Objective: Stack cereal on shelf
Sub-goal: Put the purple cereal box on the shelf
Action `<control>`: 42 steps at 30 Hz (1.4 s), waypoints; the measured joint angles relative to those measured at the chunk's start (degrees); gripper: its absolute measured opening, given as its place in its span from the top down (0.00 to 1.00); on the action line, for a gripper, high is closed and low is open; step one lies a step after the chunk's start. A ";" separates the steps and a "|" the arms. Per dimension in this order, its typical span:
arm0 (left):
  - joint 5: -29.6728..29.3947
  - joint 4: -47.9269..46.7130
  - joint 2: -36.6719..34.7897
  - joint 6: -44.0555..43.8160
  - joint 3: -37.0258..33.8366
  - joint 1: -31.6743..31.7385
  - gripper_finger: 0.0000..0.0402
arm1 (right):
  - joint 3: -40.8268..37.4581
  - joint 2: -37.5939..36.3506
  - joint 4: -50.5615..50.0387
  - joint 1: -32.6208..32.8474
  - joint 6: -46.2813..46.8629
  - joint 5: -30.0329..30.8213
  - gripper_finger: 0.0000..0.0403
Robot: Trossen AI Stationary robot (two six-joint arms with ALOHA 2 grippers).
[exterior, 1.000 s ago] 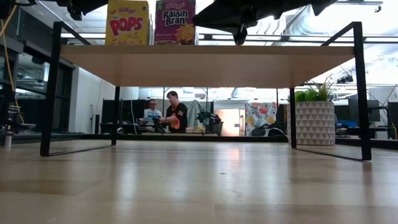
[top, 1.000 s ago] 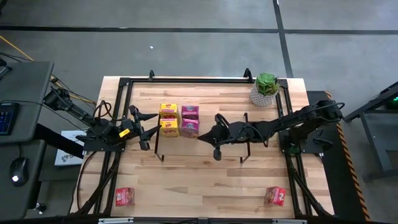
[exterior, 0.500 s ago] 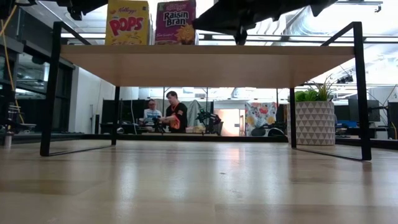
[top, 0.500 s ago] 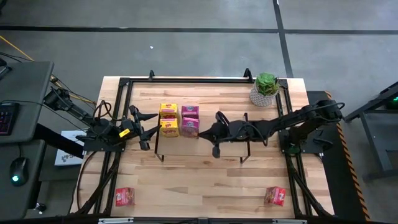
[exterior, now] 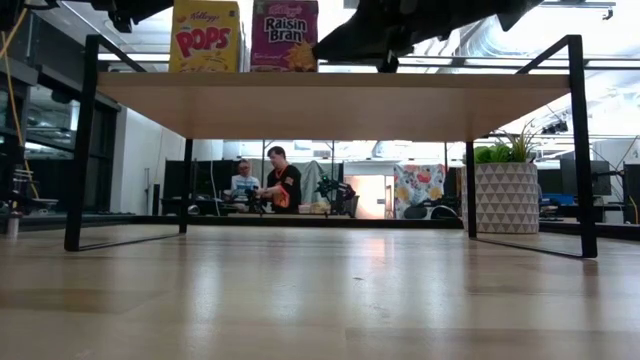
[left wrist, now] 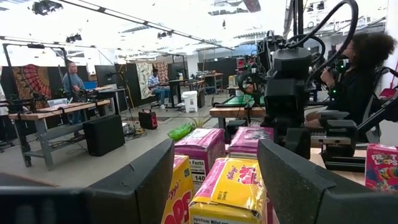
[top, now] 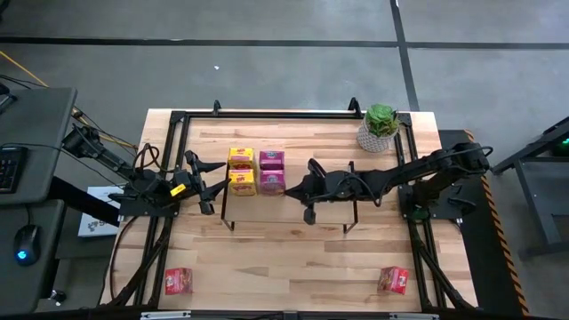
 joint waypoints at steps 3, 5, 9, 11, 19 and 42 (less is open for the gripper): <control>0.00 0.00 0.00 -0.01 -0.02 0.00 0.45 | 0.00 0.00 -1.01 0.00 0.11 -0.03 1.00; 0.00 0.00 0.00 -0.01 -0.01 0.00 0.45 | 0.00 0.00 -0.90 0.00 0.11 -0.05 1.00; 0.00 0.00 0.00 -0.01 0.00 0.00 0.45 | 0.00 0.00 -0.95 0.00 -0.04 -0.02 1.00; 0.00 0.00 0.00 -0.02 -0.01 0.00 0.45 | 0.00 0.00 -1.88 0.00 -0.07 -0.03 1.00; 0.00 -0.15 0.00 -0.01 0.00 0.00 0.45 | 0.00 0.00 -10.41 -0.01 0.04 -0.79 1.00; -0.02 -0.13 0.00 -0.01 0.00 0.00 0.45 | 0.00 0.00 -3.79 -0.15 -1.87 4.91 1.00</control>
